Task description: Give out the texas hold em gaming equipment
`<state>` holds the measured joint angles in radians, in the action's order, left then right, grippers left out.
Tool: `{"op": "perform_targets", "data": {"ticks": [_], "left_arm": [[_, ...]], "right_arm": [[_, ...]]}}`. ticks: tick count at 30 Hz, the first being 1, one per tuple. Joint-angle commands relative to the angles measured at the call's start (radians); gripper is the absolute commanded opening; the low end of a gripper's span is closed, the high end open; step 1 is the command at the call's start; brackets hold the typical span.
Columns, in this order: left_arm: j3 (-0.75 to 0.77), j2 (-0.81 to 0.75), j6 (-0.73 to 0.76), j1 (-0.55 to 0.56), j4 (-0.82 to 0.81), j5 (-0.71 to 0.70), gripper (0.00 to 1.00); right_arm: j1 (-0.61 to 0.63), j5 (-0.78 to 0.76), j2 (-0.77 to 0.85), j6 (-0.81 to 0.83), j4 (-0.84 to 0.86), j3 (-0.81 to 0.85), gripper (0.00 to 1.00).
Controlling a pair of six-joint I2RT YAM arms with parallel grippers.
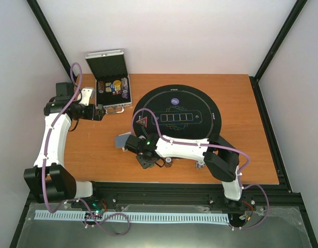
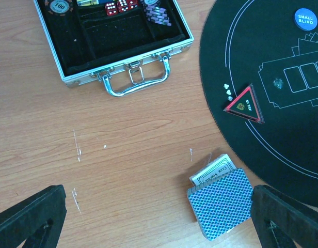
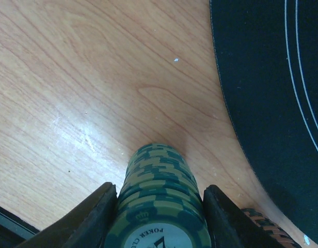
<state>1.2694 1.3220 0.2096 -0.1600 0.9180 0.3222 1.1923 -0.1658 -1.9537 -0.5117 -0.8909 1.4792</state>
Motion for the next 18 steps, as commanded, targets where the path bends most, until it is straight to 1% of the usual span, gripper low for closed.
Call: {"op": "perform_targets", "data": {"ticks": [1,2,4,6,14,18], "left_arm": [[0.004,-0.021,0.017,-0.003,-0.013,0.016,1.00],[0.003,-0.020,0.017,-0.003,-0.013,0.018,1.00],[0.002,-0.020,0.017,-0.003,-0.013,0.020,1.00],[0.001,-0.020,0.017,-0.004,-0.012,0.024,1.00],[0.005,-0.010,0.022,-0.004,-0.003,0.030,1.00],[0.012,-0.009,0.023,-0.004,-0.002,0.022,1.00]], "right_arm": [[0.006,-0.015,0.005,0.002,-0.013,0.028,0.41],[0.006,-0.017,0.005,0.003,-0.017,0.030,0.40],[0.007,-0.020,0.006,0.004,-0.024,0.036,0.34],[0.005,-0.021,0.009,0.005,-0.031,0.044,0.31],[0.006,-0.024,0.024,0.012,-0.071,0.076,0.29],[0.002,-0.059,0.034,0.017,-0.093,0.087,0.27]]}}
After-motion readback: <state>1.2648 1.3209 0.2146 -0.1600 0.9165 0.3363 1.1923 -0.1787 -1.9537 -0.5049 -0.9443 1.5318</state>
